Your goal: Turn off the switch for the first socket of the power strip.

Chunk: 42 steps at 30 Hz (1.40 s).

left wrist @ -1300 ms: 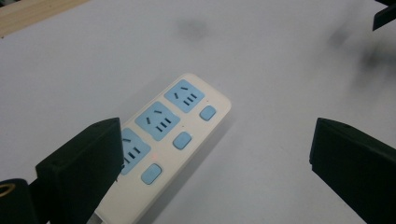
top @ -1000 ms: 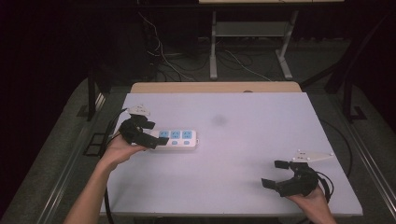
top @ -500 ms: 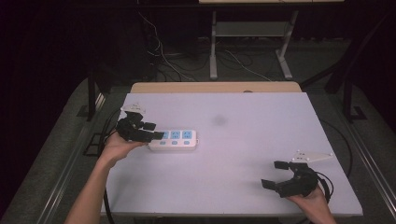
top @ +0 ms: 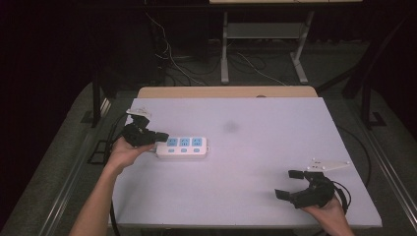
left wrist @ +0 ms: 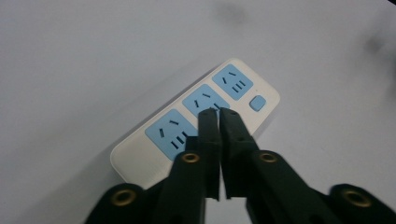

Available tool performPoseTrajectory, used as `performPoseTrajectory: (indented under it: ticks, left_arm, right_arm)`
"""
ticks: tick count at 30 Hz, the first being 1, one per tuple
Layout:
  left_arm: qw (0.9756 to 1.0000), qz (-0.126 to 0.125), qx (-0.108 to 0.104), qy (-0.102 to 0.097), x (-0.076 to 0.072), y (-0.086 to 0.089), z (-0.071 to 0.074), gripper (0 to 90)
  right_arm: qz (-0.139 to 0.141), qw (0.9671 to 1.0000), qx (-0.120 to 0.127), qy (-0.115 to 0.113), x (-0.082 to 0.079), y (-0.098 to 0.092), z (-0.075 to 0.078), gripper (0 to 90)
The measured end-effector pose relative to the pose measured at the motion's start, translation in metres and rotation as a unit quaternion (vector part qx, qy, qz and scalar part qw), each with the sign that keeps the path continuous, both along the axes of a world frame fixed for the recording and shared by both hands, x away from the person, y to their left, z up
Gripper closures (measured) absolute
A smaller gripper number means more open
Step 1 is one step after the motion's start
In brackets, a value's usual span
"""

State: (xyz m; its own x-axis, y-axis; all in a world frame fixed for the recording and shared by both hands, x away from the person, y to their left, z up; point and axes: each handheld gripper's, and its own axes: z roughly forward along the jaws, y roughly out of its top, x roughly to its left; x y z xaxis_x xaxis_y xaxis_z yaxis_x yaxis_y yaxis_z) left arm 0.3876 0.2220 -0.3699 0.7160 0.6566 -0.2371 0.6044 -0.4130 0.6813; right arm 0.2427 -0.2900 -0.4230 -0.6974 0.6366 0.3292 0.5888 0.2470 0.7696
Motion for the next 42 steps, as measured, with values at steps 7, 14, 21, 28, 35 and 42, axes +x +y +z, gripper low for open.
performPoseTrajectory:
  ticks: [7,14,21,28,35,42]
  left_arm:
    - [0.9998,-0.002,0.013,0.012,0.004,-0.002,-0.007,89.2]
    - [0.9996,0.0,0.021,0.018,0.007,-0.002,-0.012,89.2]
    - [0.9993,-0.004,0.029,0.023,0.009,-0.004,-0.016,89.2]
    - [0.999,-0.007,0.033,0.031,0.009,-0.005,-0.025,89.2]
    - [0.9988,-0.01,0.033,0.035,0.007,-0.006,-0.032,89.3]
    - [0.9986,-0.018,0.035,0.035,0.007,-0.011,-0.037,89.3]
  right_arm:
    - [-0.001,1.0,-0.001,0.001,0.0,0.0,0.0,0.3]
    - [0.0,1.0,-0.002,0.001,0.0,0.0,0.0,0.3]
    - [0.002,1.0,-0.003,0.003,0.0,0.0,0.0,0.3]
    - [0.004,1.0,-0.005,0.003,0.0,0.0,-0.001,0.3]
    - [0.005,0.9999,-0.008,0.005,0.0,0.001,-0.001,0.3]
    - [0.005,0.9999,-0.008,0.005,0.0,0.001,-0.001,0.3]
